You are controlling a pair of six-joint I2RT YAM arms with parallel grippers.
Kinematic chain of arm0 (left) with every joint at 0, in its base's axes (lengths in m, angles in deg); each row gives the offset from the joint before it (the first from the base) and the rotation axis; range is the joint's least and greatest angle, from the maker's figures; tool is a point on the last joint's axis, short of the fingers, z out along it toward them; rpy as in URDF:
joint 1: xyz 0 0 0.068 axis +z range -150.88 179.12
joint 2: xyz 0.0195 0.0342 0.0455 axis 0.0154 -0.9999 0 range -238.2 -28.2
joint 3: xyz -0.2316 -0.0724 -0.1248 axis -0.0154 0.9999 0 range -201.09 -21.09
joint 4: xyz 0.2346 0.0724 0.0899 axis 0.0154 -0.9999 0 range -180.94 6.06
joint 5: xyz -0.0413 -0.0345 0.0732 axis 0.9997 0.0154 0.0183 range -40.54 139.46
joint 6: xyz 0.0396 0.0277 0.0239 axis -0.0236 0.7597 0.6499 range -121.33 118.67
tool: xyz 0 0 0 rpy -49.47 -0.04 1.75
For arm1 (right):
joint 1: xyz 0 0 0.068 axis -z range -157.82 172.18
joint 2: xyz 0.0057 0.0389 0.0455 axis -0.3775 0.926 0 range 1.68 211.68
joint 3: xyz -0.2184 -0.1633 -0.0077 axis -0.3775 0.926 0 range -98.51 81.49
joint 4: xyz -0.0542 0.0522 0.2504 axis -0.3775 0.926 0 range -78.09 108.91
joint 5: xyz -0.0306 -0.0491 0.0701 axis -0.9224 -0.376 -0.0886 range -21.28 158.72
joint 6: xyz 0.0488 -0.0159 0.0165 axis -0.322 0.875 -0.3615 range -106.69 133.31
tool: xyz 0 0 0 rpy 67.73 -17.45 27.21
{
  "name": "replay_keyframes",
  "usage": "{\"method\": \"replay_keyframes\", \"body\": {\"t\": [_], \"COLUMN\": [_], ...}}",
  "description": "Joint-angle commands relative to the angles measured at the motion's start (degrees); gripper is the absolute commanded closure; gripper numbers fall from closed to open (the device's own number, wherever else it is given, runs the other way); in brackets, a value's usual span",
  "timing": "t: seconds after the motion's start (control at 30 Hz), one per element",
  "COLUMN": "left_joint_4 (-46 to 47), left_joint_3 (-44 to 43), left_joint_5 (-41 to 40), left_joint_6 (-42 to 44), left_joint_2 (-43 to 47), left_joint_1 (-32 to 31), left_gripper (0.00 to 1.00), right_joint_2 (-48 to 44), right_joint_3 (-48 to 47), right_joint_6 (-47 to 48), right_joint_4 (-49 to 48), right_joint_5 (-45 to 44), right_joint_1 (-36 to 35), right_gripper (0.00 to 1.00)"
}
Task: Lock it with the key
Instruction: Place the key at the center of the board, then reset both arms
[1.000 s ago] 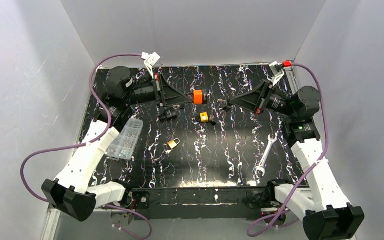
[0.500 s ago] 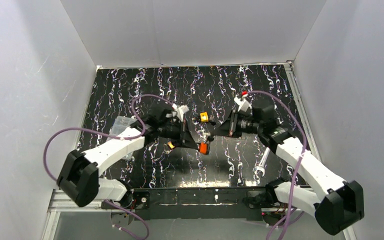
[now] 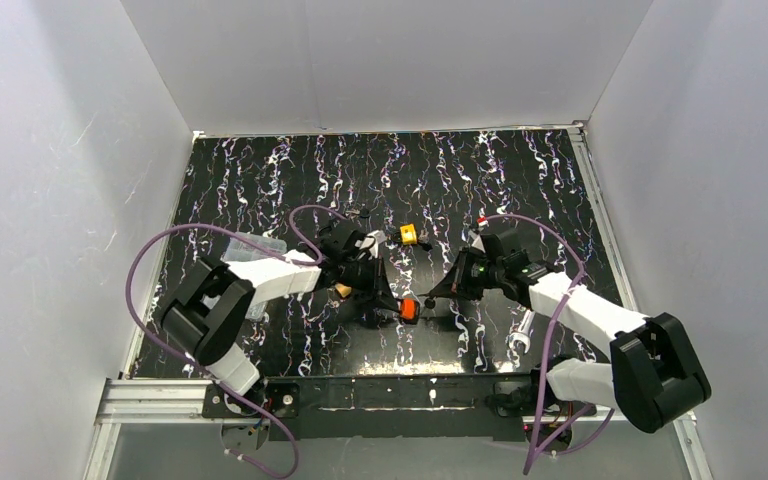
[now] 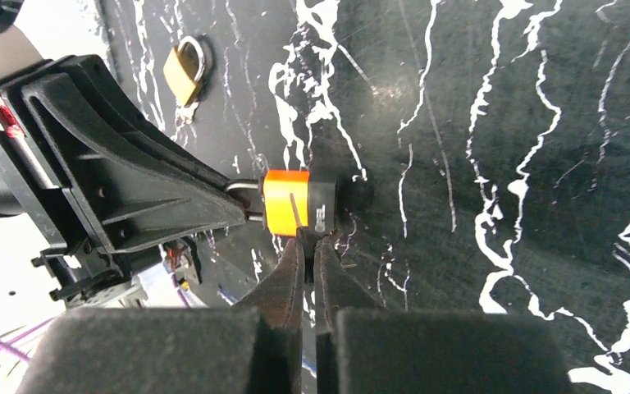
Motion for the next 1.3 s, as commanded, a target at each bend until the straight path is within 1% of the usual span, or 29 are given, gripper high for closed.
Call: {"method": "replay_keyframes", "body": {"t": [0.0,0.1,0.17,0.2,0.23,0.27,0.37,0.43,0.53,0.57,0.7,0.77,0.83,0.93,1.07,1.2,1.27], "left_joint_4": [0.65,-4.89,-8.92,-9.71,-10.87,-12.22,-14.7,-16.74,-20.58,-21.85,-26.4,-30.22,-34.3,-37.44,-40.04,-43.09,-42.61], "left_joint_3": [-3.04,-5.43,-6.84,-7.36,-7.9,-8.36,-10.14,-11.89,-15.58,-17.0,-23.22,-27.34,-31.55,-35.47,-40.48,-46.08,-46.7], "left_joint_5": [-0.31,-5.03,-7.91,-9.02,-10.08,-10.99,-13.19,-14.1,-15.51,-15.98,-16.44,-16.19,-17.75,-20.75,-17.43,-21.86,-23.41], "left_joint_6": [2.31,4.66,6.15,6.78,7.47,7.94,10.28,12.32,15.12,16.03,18.45,19.35,19.33,18.41,20.17,19.57,20.2], "left_joint_2": [-2.76,-3.5,-3.4,-3.25,-3.02,-2.84,-1.94,-1.29,-0.28,0.12,2.37,2.38,2.18,3.59,5.77,7.49,9.45], "left_joint_1": [0.21,0.22,0.21,0.14,0.2,0.22,0.19,0.21,0.31,0.31,0.63,0.82,0.98,1.18,1.61,1.55,1.61], "left_gripper": [1.0,1.0,0.87,0.84,0.76,0.63,0.37,0.22,0.04,0.02,0.02,0.02,0.02,0.02,0.02,0.02,0.02], "right_joint_2": [1.13,1.95,3.27,3.94,4.45,4.89,6.5,7.65,8.76,8.79,7.56,5.86,4.13,0.46,-4.45,-8.16,-9.73], "right_joint_3": [0.12,-0.26,-0.98,-1.02,-1.03,-1.08,-1.41,-1.97,-3.12,-3.59,-6.28,-8.09,-10.17,-13.46,-18.67,-25.4,-28.69], "right_joint_6": [-0.41,0.29,0.91,1.02,0.89,0.78,0.58,0.29,0.11,0.24,1.34,2.16,2.78,3.31,4.04,5.06,5.85], "right_joint_4": [-3.84,-3.54,-2.99,-2.99,-3.16,-3.24,-3.78,-4.39,-4.44,-3.99,-0.28,2.3,5.02,8.73,11.87,14.91,16.28], "right_joint_5": [-4.61,-6.47,-6.4,-6.29,-6.32,-6.56,-6.18,-5.15,-4.23,-4.42,-6.17,-7.31,-8.35,-9.48,-11.08,-12.44,-13.49], "right_joint_1": [-0.22,-0.21,-0.23,-0.21,-0.26,-0.21,-0.22,-0.21,-0.26,-0.23,-0.21,-0.26,-0.24,-0.21,-0.26,-0.27,-0.22], "right_gripper": [0.99,0.99,0.99,0.99,0.99,0.99,0.98,0.9,0.76,0.7,0.47,0.4,0.38,0.37,0.37,0.37,0.37]}}
